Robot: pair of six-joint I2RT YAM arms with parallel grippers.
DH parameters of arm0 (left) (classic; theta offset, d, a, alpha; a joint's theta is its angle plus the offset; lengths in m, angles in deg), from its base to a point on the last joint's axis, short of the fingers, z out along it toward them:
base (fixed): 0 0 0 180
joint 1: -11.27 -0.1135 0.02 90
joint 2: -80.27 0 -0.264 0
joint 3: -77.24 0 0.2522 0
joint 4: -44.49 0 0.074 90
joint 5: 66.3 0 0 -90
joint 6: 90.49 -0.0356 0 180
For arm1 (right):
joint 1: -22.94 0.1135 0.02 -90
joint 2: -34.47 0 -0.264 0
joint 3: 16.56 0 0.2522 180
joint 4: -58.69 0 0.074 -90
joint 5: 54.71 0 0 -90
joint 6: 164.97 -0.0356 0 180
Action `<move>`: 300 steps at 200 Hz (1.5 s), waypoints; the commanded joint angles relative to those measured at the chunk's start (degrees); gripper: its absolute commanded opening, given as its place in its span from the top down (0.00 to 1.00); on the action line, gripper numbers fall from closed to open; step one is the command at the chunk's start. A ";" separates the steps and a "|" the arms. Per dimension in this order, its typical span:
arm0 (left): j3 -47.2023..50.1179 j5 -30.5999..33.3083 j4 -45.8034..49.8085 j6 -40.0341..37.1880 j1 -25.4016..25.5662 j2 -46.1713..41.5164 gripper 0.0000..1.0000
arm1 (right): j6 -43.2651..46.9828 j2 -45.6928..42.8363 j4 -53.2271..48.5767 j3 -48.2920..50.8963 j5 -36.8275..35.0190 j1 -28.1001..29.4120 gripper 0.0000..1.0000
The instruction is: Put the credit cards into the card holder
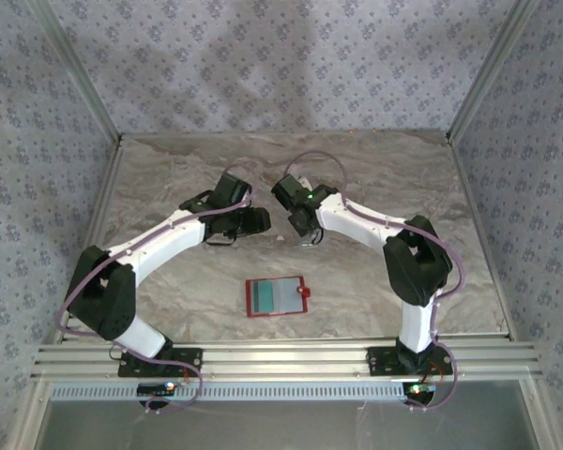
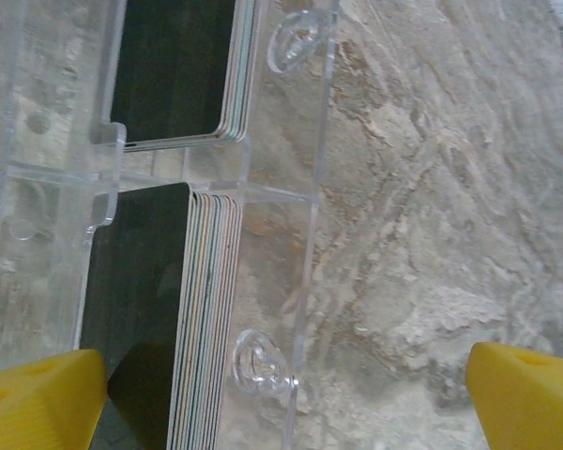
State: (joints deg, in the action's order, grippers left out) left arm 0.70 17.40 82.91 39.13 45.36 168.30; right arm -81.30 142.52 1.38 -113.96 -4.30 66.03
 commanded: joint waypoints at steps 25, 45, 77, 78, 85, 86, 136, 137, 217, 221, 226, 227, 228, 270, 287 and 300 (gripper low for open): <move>1.03 0.96 1.86 -1.84 -1.13 -2.78 0.38 | 0.40 1.41 -4.00 -2.80 -5.84 1.25 0.04; 1.05 0.78 1.97 -1.78 -1.29 -2.89 0.38 | 0.36 2.14 -5.34 -3.72 -6.06 1.38 0.06; 1.38 0.94 1.97 -1.90 -1.30 -3.08 0.38 | 1.27 2.85 -4.92 -3.81 -6.11 1.87 0.21; 1.41 0.94 1.93 -1.86 -1.30 -3.10 0.38 | 1.29 2.86 -4.99 -3.86 -6.11 1.85 0.21; 1.61 0.88 1.68 -1.70 -1.34 -3.01 0.38 | 1.30 3.04 -5.51 -4.13 -6.11 1.89 0.24; 1.61 0.82 1.64 -1.72 -1.32 -3.03 0.38 | 1.31 3.04 -5.59 -4.19 -6.11 1.94 0.25; 1.79 0.39 1.53 -1.61 -1.44 -2.86 0.40 | 1.40 3.13 -6.78 -4.72 -5.21 2.36 0.50; 1.83 0.36 1.53 -1.63 -1.41 -2.86 0.41 | 1.36 3.13 -6.88 -4.75 -5.26 2.40 0.51; 2.15 -0.65 2.10 -2.53 -1.40 -2.32 0.55 | 1.69 2.91 -7.17 -5.17 -2.93 3.12 0.78; 2.36 -0.59 1.95 -2.50 -1.39 -2.41 0.55 | 1.67 2.95 -7.28 -5.41 -2.82 3.14 0.79; 2.56 -0.55 1.76 -2.49 -1.39 -2.49 0.55 | 1.40 2.96 -7.70 -5.69 -2.46 3.20 0.82; 2.57 -0.55 1.78 -2.46 -1.39 -2.50 0.55 | 1.36 2.96 -7.87 -5.72 -2.22 3.17 0.82; 2.62 -0.55 1.74 -2.41 -1.43 -2.51 0.55 | 1.34 2.96 -7.96 -5.78 -2.01 3.15 0.83; 2.93 -0.95 2.53 -2.69 -1.55 -2.80 0.56 | -1.73 0.30 -9.62 -7.11 5.81 3.13 0.94; 3.08 -1.03 2.42 -2.72 -1.65 -3.06 0.56 | -2.78 -0.75 -9.95 -7.11 8.38 2.99 0.99; 2.46 -1.25 3.29 -3.26 -1.59 -2.78 0.56 | -3.72 -1.46 -9.84 -6.86 10.41 2.61 1.00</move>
State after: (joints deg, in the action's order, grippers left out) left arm 3.13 17.07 84.38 37.44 44.25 166.94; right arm -82.42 143.96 -6.20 -119.53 0.33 68.80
